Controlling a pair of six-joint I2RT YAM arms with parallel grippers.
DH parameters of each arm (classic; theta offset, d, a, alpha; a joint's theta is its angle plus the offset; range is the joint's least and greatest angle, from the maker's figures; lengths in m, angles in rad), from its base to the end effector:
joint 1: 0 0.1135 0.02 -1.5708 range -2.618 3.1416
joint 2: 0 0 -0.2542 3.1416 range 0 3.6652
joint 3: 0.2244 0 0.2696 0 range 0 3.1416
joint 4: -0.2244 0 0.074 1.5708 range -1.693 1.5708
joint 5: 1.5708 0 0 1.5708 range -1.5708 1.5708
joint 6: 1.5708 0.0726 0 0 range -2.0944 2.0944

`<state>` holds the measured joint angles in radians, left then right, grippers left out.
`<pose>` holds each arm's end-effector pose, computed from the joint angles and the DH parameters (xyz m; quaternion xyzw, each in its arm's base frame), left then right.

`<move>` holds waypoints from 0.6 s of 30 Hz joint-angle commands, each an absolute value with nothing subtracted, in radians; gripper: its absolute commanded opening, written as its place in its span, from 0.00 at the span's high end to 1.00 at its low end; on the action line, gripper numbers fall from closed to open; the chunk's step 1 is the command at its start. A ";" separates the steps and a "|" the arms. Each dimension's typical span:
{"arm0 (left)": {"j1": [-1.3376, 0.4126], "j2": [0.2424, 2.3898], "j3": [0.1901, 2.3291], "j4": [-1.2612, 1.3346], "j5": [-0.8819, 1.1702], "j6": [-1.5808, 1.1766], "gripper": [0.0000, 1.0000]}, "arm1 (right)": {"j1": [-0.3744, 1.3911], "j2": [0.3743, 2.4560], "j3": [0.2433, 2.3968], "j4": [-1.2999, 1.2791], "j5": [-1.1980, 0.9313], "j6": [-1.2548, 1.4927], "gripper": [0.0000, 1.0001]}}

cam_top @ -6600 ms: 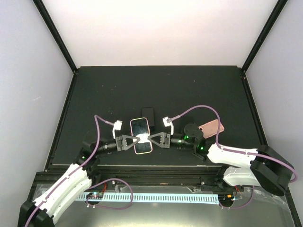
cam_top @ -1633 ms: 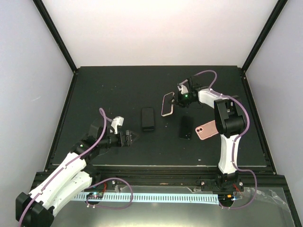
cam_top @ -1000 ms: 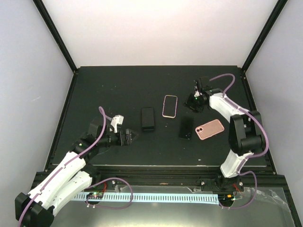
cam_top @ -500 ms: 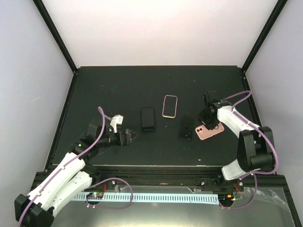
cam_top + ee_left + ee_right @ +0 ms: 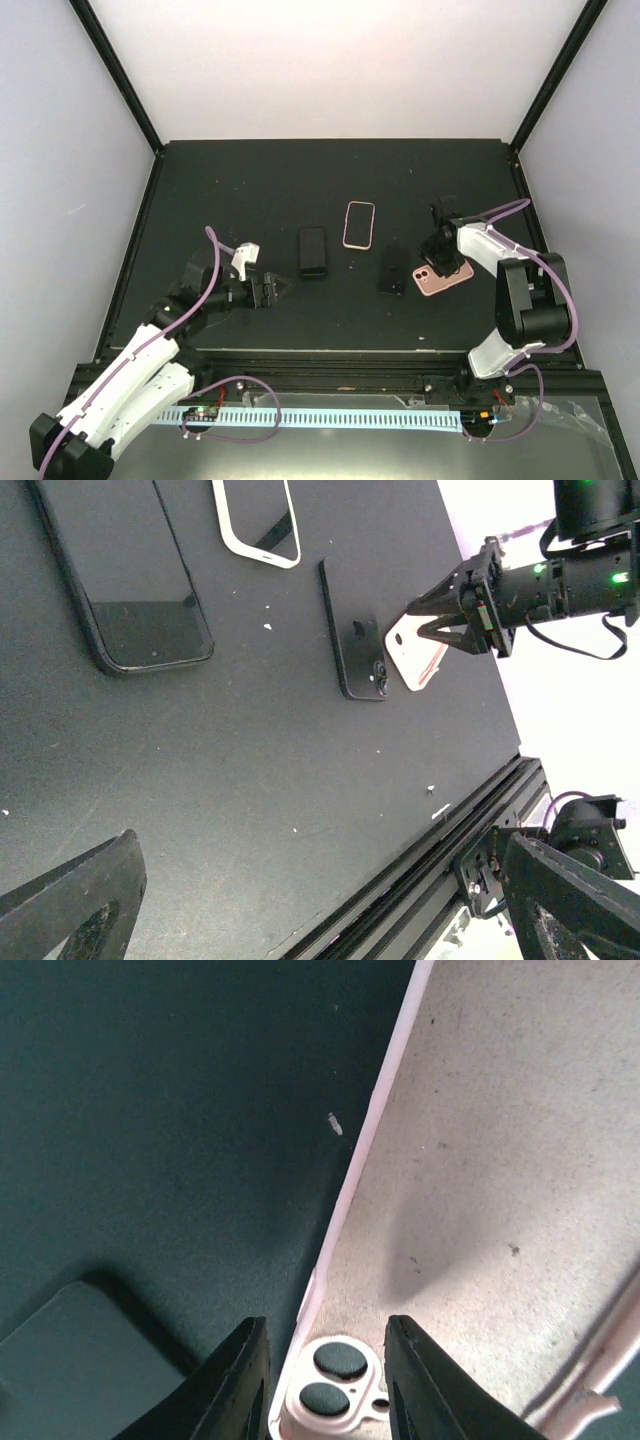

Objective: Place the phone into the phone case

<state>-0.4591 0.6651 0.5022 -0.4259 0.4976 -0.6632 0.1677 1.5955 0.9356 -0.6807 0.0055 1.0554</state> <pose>0.1672 -0.1213 0.2104 0.0284 0.8621 -0.4270 0.2713 0.3000 0.0504 0.1112 0.4269 0.8970 0.0637 0.0956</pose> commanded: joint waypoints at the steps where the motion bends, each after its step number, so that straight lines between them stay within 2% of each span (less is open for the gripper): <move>1: -0.454 0.646 0.509 -0.422 0.500 -0.675 0.01 | 0.153 1.638 0.940 -0.618 0.000 1.079 0.67; 6: -0.454 0.644 0.500 -0.424 0.483 -0.683 0.01 | 0.145 1.691 0.952 -0.598 -0.017 1.073 0.71; 15: -0.454 0.649 0.501 -0.413 0.475 -0.688 0.01 | 0.138 1.691 0.947 -0.613 0.030 1.063 0.98; 18: -0.454 0.655 0.500 -0.407 0.483 -0.692 0.01 | 0.137 1.679 0.953 -0.625 0.033 1.044 0.99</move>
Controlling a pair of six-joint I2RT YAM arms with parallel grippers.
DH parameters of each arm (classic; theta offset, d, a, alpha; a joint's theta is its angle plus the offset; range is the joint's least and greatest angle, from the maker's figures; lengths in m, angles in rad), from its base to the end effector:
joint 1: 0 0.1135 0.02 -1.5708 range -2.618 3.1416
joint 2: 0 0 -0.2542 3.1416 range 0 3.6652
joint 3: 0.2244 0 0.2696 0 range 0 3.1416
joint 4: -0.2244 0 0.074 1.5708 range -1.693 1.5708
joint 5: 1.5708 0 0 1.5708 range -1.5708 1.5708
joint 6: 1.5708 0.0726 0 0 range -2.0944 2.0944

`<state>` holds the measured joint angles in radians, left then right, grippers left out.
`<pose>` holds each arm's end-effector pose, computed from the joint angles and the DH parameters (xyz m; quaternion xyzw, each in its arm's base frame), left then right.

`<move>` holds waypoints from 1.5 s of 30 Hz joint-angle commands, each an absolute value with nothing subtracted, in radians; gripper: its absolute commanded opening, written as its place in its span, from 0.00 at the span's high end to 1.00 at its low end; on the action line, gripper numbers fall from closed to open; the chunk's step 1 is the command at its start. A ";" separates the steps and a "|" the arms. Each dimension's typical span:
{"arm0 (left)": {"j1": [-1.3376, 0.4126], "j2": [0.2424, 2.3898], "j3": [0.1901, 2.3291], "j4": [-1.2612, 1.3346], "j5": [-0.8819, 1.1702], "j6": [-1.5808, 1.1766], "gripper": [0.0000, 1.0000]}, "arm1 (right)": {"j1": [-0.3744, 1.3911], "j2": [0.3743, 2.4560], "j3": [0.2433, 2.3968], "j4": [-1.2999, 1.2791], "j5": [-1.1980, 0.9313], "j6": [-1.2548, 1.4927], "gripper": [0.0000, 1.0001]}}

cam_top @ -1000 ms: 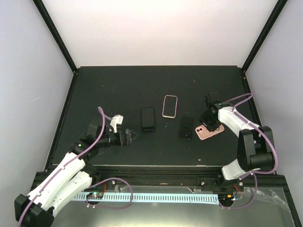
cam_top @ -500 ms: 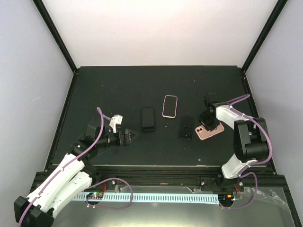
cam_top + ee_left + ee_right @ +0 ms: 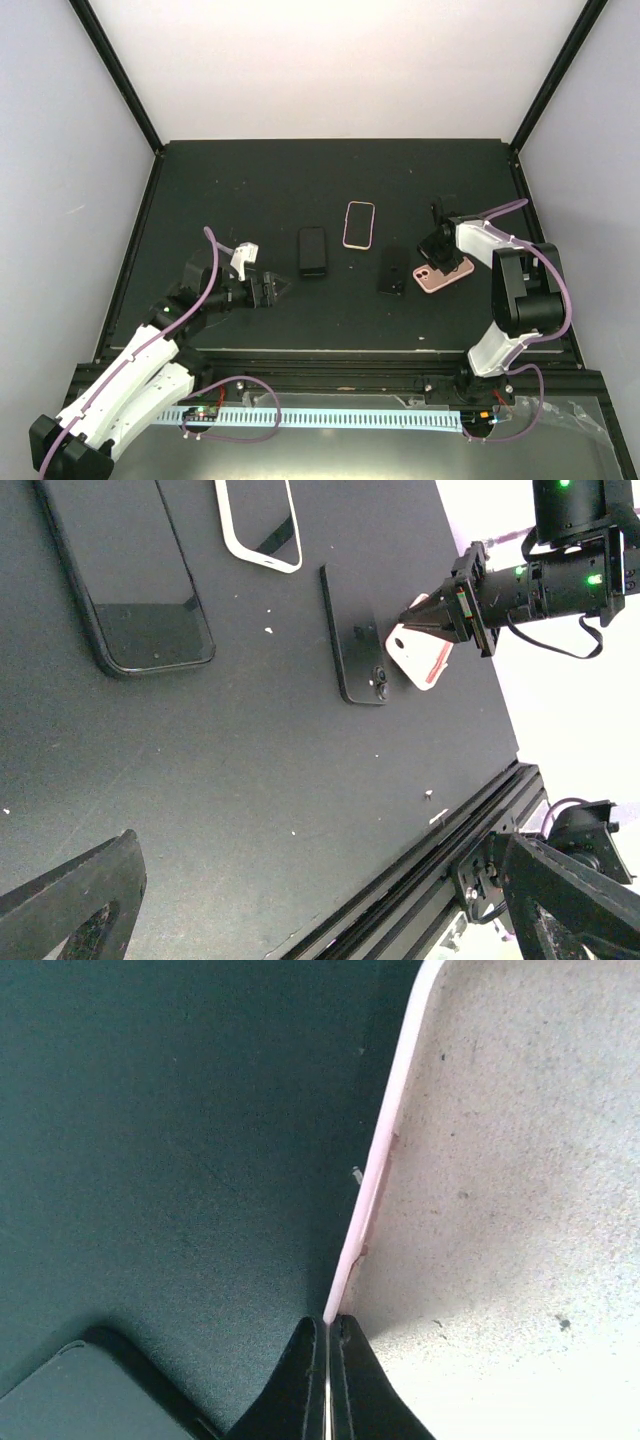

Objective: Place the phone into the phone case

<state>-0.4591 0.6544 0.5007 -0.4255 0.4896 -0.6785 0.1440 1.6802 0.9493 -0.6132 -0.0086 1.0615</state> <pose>0.1667 -0.1205 0.2117 0.0212 0.8609 -0.4282 0.2741 0.3131 0.0460 0.0925 0.4396 0.8911 0.0676 0.0908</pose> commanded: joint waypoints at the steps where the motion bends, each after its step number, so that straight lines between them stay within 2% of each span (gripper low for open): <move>1: -0.454 0.656 0.500 -0.408 0.485 -0.692 0.01 | 0.138 1.673 0.953 -0.628 0.030 1.034 0.99; 15: -0.454 0.660 0.492 -0.400 0.473 -0.703 0.01 | 0.179 1.423 0.882 -0.641 -0.092 0.853 0.99; 24: -0.453 0.659 0.471 -0.414 0.408 -0.720 0.01 | 0.441 1.334 0.869 -0.594 -0.187 0.850 0.99; 34: -0.448 0.623 0.464 -0.471 0.349 -0.730 0.01 | 0.797 1.502 0.920 -0.484 -0.187 0.962 0.99; 45: -0.442 0.615 0.462 -0.480 0.321 -0.726 0.01 | 0.978 1.724 1.033 -0.438 -0.220 0.975 0.99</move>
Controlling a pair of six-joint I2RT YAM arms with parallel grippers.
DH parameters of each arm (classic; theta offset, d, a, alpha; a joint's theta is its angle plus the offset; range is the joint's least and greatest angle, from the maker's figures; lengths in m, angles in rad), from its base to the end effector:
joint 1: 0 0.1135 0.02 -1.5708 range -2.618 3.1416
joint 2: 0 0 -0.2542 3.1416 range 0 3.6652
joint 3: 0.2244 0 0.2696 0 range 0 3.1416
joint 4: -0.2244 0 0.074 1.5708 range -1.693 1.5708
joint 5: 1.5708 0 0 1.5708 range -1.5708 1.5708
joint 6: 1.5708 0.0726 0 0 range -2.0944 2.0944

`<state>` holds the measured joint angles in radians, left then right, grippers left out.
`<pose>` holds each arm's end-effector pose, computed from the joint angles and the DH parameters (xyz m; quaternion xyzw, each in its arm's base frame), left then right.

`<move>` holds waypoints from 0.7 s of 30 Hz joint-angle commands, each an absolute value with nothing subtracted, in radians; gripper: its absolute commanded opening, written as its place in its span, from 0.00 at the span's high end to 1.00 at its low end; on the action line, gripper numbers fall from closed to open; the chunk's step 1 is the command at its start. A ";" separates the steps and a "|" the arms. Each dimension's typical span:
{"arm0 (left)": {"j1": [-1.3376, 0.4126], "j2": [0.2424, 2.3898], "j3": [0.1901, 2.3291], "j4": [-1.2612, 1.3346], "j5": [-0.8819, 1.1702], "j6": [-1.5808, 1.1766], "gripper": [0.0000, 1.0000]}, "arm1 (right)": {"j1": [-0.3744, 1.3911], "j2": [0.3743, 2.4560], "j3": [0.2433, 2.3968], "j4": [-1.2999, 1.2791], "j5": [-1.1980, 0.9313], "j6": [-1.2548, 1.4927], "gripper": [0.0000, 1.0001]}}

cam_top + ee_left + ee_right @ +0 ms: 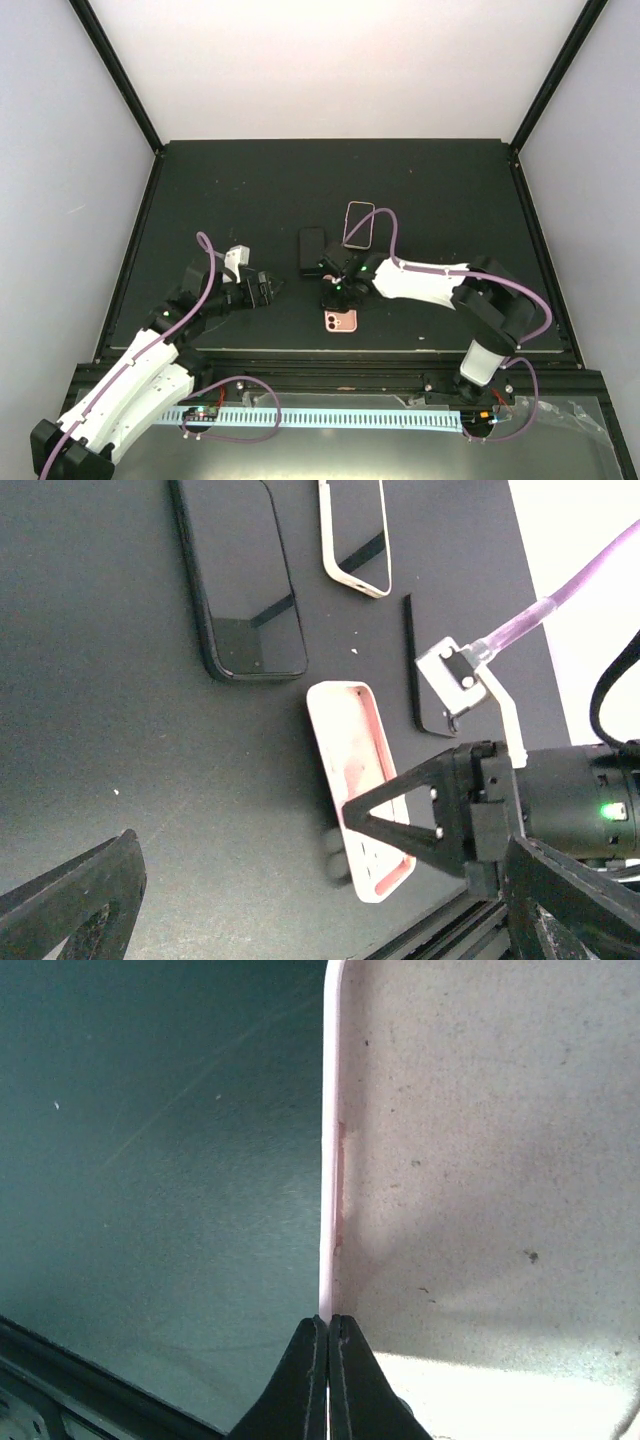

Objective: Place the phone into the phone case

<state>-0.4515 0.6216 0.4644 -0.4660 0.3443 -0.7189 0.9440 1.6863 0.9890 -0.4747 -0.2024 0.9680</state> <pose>0.1674 -0.1084 0.1966 -0.0394 0.8793 -0.3754 0.2905 0.1909 0.2885 0.1095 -0.0083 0.9753 0.2181 0.0328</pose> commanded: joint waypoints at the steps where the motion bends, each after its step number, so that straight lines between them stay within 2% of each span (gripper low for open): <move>1: -0.442 0.616 0.462 -0.479 0.322 -0.726 0.01 | 0.981 1.731 1.036 -0.434 -0.226 0.972 0.98; 10: -0.439 0.618 0.457 -0.472 0.328 -0.726 0.01 | 0.983 1.691 1.055 -0.466 -0.168 0.858 0.76; 12: -0.440 0.617 0.457 -0.471 0.330 -0.726 0.01 | 0.982 1.667 1.045 -0.465 -0.148 0.825 0.67; 14: -0.440 0.617 0.457 -0.472 0.332 -0.726 0.01 | 0.974 1.632 1.018 -0.443 -0.138 0.795 0.62; 21: -0.440 0.614 0.460 -0.478 0.343 -0.723 0.01 | 0.906 1.560 0.993 -0.550 0.012 0.725 0.53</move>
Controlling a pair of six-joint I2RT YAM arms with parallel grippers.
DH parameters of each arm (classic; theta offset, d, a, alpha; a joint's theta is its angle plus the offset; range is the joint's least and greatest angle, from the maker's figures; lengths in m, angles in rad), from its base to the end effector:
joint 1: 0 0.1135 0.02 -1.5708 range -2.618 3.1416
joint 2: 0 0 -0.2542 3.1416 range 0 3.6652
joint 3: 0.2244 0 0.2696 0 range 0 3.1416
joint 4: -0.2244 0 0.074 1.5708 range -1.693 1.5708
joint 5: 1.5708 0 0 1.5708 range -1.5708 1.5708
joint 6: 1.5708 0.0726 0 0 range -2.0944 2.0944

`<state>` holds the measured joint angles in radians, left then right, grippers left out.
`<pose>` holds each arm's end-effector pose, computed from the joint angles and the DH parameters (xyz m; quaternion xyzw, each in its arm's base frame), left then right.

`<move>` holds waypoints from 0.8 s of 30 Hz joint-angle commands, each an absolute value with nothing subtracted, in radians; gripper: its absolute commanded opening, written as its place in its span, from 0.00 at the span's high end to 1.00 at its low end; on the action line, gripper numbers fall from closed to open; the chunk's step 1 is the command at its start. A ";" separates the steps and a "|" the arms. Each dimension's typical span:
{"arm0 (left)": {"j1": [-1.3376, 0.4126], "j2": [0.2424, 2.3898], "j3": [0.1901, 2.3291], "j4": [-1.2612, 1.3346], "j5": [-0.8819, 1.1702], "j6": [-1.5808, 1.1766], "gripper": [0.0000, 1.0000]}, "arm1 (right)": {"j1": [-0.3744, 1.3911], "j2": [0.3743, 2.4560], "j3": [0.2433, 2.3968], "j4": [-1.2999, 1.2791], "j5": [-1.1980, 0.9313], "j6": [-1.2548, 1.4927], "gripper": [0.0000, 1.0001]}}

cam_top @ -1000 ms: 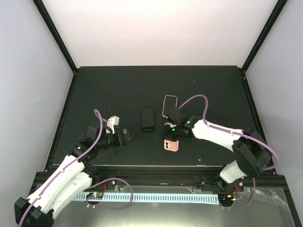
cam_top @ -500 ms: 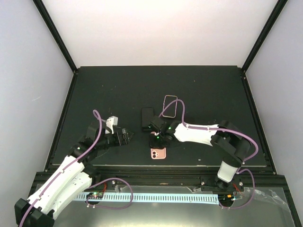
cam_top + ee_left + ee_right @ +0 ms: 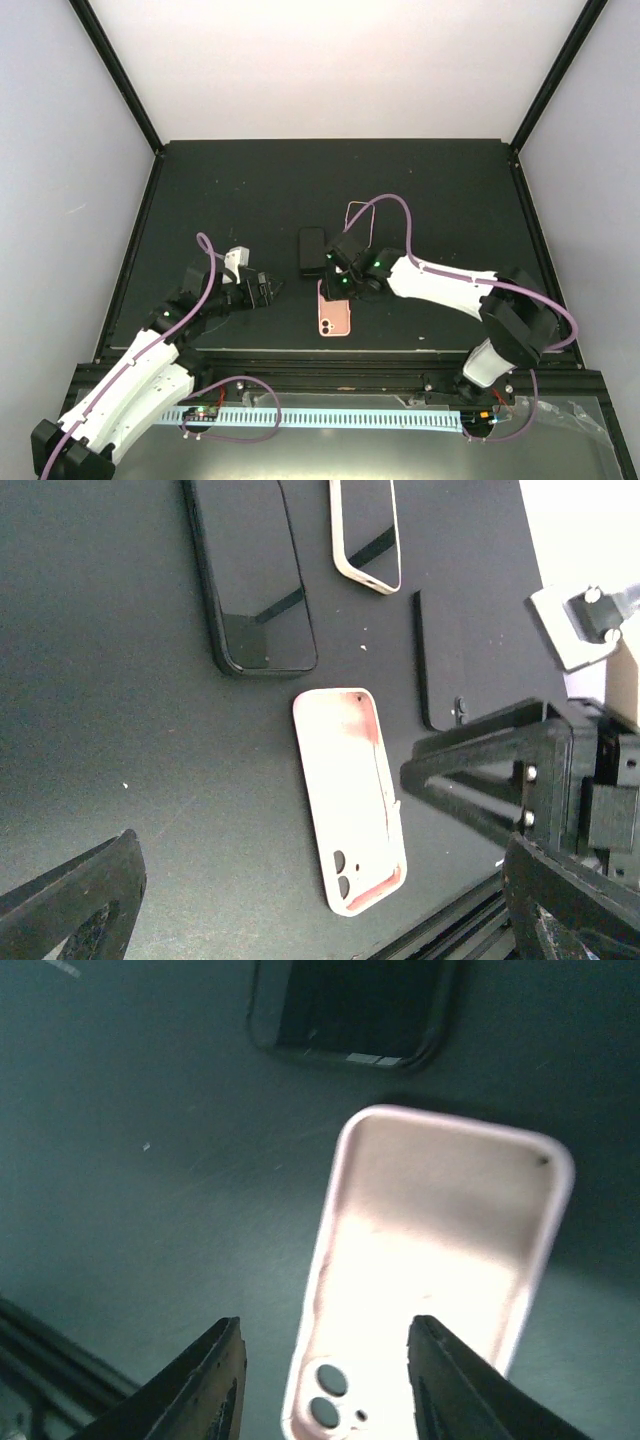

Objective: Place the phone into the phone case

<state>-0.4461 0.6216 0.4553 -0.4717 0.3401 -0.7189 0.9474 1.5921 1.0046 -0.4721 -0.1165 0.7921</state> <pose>0.1672 -0.1068 0.1923 -0.0443 0.8825 -0.3700 0.2869 0.1968 0.2882 0.1445 -0.0896 0.9618 0.2292 0.1198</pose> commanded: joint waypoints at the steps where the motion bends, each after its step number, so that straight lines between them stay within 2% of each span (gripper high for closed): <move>1: -0.440 0.615 0.460 -0.477 0.345 -0.723 0.01 | 0.890 1.545 0.988 -0.565 0.030 0.718 0.52; 10: -0.440 0.620 0.468 -0.478 0.352 -0.709 0.01 | 0.710 1.479 0.926 -0.620 0.146 0.669 0.32; 13: -0.440 0.621 0.472 -0.482 0.350 -0.705 0.01 | 0.663 1.486 0.911 -0.615 0.173 0.658 0.30; 16: -0.440 0.621 0.476 -0.485 0.348 -0.700 0.01 | 0.630 1.513 0.912 -0.611 0.188 0.650 0.19; 24: -0.440 0.621 0.479 -0.494 0.346 -0.699 0.01 | 0.570 1.613 0.922 -0.547 0.171 0.658 0.17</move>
